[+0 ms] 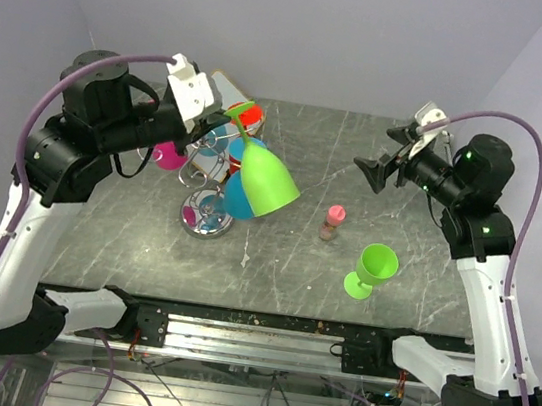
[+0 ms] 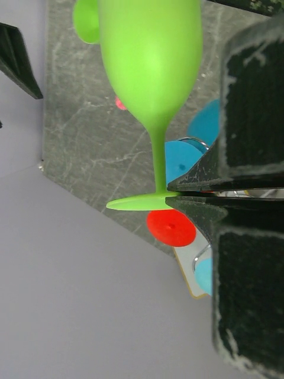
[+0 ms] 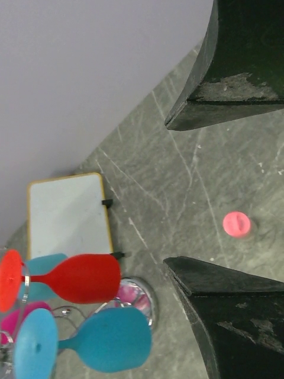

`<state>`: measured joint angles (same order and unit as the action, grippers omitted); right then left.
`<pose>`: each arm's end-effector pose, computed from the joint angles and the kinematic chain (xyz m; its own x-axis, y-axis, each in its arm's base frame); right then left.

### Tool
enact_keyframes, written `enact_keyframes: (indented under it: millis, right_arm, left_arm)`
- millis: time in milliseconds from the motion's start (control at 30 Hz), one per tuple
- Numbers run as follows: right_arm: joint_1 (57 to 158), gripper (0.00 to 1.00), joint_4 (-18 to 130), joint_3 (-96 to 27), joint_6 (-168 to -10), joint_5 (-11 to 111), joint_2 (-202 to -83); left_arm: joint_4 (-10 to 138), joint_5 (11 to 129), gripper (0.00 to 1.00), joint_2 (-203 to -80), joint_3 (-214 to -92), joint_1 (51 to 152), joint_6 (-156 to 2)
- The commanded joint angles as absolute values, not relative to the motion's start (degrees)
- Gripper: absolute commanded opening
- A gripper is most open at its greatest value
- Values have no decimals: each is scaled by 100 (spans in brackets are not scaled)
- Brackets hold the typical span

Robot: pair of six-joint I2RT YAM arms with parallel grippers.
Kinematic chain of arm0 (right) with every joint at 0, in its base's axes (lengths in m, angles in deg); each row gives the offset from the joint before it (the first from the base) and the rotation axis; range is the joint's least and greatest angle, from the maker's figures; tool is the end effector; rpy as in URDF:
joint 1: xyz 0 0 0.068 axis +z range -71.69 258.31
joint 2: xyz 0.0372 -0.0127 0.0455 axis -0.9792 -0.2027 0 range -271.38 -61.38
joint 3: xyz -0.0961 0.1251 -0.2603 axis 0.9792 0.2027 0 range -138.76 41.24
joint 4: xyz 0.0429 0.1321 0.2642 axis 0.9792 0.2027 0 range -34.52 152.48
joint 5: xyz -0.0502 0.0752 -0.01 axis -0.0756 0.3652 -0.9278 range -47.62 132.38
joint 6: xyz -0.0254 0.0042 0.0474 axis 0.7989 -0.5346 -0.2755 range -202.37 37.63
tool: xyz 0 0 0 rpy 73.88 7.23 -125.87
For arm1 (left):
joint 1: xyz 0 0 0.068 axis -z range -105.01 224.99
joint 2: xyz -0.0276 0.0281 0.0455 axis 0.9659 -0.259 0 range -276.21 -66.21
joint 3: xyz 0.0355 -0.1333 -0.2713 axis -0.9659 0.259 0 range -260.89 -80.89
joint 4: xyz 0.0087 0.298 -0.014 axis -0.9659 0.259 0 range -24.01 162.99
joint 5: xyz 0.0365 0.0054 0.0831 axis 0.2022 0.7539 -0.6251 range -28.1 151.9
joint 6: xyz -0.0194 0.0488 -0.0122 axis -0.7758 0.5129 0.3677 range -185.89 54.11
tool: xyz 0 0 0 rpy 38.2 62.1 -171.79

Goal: Place the wine glass upside down on the wine glass rack

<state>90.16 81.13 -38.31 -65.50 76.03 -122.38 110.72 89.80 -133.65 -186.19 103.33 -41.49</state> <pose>0.2205 0.0664 0.5073 0.0900 -0.2279 -0.9695 -0.7138 0.6642 -0.2223 0.1668 -0.1089 0.5964 0.2465 0.2818 -0.9273 0.7979 0.4840 0.3592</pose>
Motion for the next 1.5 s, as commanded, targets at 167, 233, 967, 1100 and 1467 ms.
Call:
enact_keyframes:
  millis: [167,233,967,1100,1467]
  right_arm:
    - [9026,90,8096,-2696,-5857,7837,-11527]
    - [9022,90,7988,-2394,-5852,7780,-11372]
    - [8426,92,7499,-991,-5730,8553,-11203]
    - [8418,93,7512,-977,-5710,8570,-11216]
    - [8396,93,7508,-959,-5714,8553,-11221]
  left_arm:
    - [12623,8884,7,-12863,-18647,10344,-2437]
    - [12877,8918,7,-12766,-18596,10297,-2044]
    - [12581,8300,7,-12899,-17561,10526,-1773]
    - [12515,7994,7,-12912,-17530,10585,-1694]
    - [12431,7484,7,-12893,-17301,10698,-1518]
